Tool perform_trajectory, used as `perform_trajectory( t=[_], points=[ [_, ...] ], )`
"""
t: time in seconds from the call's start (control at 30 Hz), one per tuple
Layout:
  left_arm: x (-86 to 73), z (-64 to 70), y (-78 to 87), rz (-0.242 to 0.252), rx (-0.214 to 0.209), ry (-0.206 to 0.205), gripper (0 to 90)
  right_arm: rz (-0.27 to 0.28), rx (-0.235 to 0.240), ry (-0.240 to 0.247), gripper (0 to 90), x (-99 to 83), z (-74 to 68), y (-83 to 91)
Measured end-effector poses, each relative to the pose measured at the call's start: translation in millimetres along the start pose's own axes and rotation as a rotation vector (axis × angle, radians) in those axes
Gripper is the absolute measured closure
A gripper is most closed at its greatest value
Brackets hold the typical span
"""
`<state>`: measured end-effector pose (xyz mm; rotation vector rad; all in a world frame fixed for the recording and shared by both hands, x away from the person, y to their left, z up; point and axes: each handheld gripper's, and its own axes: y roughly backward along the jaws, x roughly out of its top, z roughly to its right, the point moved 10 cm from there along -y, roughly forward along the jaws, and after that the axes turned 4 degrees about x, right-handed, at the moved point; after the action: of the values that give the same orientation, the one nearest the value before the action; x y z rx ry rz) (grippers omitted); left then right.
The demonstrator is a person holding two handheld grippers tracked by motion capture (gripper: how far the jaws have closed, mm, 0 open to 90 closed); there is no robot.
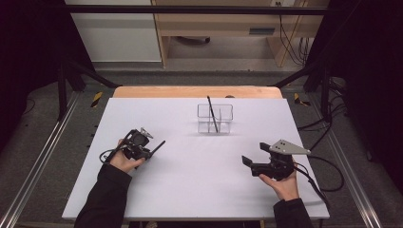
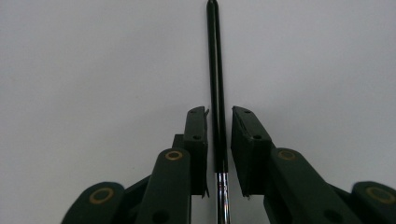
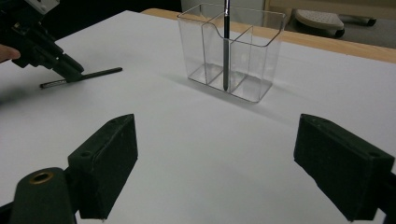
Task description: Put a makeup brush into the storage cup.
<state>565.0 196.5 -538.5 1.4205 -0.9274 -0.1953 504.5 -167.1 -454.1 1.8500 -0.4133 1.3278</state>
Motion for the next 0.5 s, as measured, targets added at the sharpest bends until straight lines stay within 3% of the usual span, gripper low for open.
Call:
perform_trajectory(
  t=[0.33, 0.5],
  points=[
    [-2.8, 2.7, -1.7, -0.025, -0.024, 0.006, 81.4, -0.005, 0.003, -0.001, 13.6, -0.9, -0.6, -1.3],
    [-2.4, 4.4, -1.7, -0.031, -0.007, 0.002, 83.0, -0.005, 0.002, 0.000, 13.6, -0.8, -0.4, -0.8]
  ],
)
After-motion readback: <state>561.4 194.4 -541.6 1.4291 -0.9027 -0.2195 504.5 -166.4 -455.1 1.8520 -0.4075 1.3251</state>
